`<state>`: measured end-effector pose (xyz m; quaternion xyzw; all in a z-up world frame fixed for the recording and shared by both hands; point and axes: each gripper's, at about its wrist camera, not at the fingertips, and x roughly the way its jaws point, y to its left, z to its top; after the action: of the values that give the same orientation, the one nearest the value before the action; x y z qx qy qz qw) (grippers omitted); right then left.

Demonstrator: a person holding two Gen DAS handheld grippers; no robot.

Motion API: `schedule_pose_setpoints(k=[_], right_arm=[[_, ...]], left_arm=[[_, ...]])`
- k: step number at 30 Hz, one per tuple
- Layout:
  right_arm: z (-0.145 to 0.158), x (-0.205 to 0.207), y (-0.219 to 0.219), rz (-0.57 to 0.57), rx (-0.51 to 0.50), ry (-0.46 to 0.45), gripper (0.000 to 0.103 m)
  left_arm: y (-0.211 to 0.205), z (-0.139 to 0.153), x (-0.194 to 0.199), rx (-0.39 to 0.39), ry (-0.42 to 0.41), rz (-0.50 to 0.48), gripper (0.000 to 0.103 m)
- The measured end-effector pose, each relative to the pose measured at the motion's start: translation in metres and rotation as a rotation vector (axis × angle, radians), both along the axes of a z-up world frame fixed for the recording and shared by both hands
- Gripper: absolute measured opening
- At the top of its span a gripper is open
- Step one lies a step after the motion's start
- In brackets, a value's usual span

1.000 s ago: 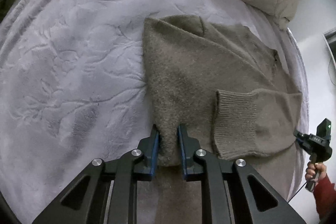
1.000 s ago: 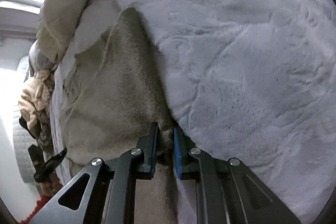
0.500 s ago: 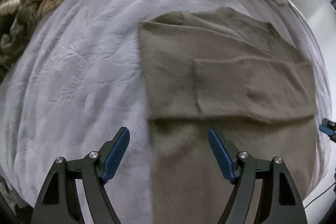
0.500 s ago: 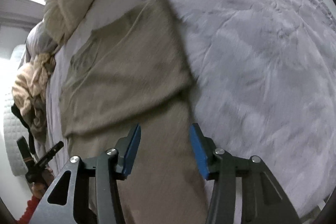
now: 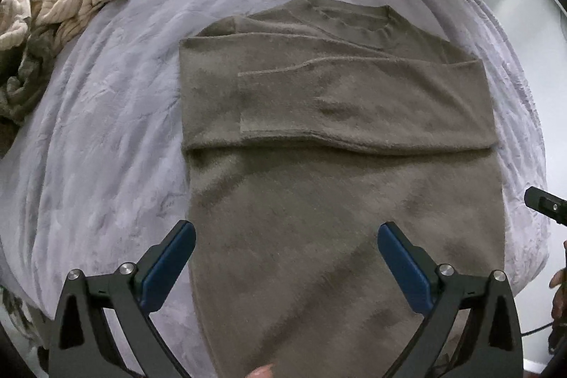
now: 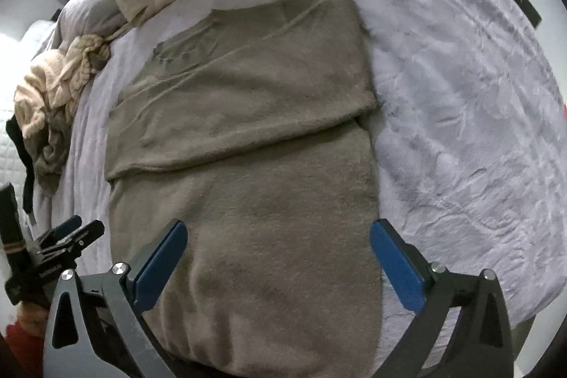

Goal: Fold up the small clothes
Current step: 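Release the cuff and lift both grippers away from the folded sweater, then move both grippers to the sweater hem and grasp it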

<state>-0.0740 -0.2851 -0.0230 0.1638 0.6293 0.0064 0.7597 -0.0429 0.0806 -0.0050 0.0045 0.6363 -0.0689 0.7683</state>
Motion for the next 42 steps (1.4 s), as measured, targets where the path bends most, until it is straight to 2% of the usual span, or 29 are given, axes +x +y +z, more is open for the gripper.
schedule_pose_setpoints(k=[4,7,9,17,23,27,33,42], right_arm=[[0.004,-0.005,0.006,0.048,0.021,0.036,0.103],[0.007,-0.015,0.004,0.063,0.032,0.036,0.103],[0.007,-0.02,0.001,0.062,0.053,0.039,0.103],[-0.011,-0.029,-0.011,0.07,0.127,0.097,0.103],[-0.009,-0.036,-0.007,0.107,0.112,0.103,0.103],[-0.018,-0.046,-0.002,0.114,0.132,0.146,0.103],[-0.03,-0.076,0.003,0.045,0.143,0.189,0.103],[-0.045,-0.136,0.018,0.009,0.133,0.214,0.103]], left_arm=[[-0.004,0.005,-0.01,0.03,0.019,0.025,0.103],[-0.004,0.007,-0.018,0.009,0.046,0.041,0.103],[-0.006,0.01,-0.027,0.057,0.048,0.067,0.103],[-0.007,0.018,-0.064,0.095,0.049,0.148,0.103],[-0.002,0.018,-0.078,0.117,0.063,0.174,0.103],[0.0,0.021,-0.086,0.132,0.057,0.159,0.103],[0.011,0.009,-0.108,0.12,0.081,0.146,0.103],[0.034,-0.014,-0.159,0.097,0.117,0.151,0.103]])
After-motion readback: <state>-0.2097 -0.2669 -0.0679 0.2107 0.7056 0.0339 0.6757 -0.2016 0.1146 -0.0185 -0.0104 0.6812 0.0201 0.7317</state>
